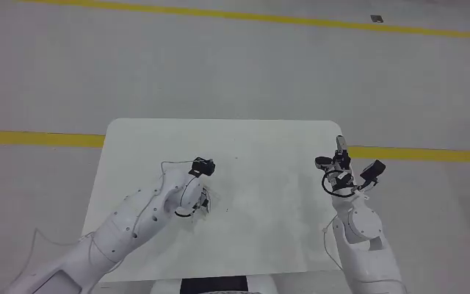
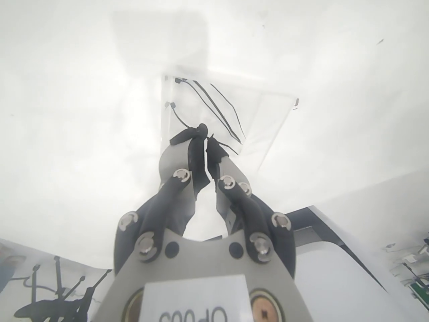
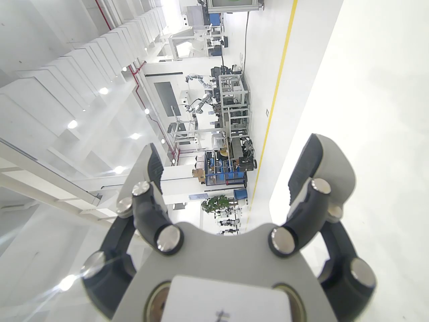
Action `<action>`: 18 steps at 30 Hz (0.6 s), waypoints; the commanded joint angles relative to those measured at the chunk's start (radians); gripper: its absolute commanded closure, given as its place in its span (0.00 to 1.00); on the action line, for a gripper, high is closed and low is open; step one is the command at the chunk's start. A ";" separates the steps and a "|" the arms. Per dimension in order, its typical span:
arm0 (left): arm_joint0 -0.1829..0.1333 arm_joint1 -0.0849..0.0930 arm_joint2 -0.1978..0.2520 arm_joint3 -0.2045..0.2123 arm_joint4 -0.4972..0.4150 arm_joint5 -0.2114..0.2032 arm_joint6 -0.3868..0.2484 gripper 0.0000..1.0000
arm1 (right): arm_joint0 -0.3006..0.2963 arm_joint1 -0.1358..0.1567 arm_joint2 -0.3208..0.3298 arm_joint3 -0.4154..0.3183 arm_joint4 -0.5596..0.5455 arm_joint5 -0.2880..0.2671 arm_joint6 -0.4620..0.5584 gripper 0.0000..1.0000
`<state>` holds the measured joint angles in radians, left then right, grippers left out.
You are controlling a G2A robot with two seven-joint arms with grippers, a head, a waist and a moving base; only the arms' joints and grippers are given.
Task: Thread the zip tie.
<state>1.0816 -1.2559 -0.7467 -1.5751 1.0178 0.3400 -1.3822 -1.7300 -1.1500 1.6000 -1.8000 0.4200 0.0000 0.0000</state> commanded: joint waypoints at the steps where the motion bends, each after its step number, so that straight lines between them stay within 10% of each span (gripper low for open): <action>1: 0.001 -0.001 -0.004 0.004 0.011 0.000 -0.005 0.93 | 0.000 0.000 0.000 0.000 0.000 0.000 0.000 0.00; 18: 0.018 -0.013 -0.029 0.023 0.109 0.000 -0.008 0.82 | 0.000 0.000 0.000 0.000 0.000 0.000 0.000 0.00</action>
<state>1.0984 -1.2686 -0.7726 -1.5535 1.1203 0.3400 -1.3900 -1.7300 -1.1500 1.6000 -1.8000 0.4200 0.0000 0.0000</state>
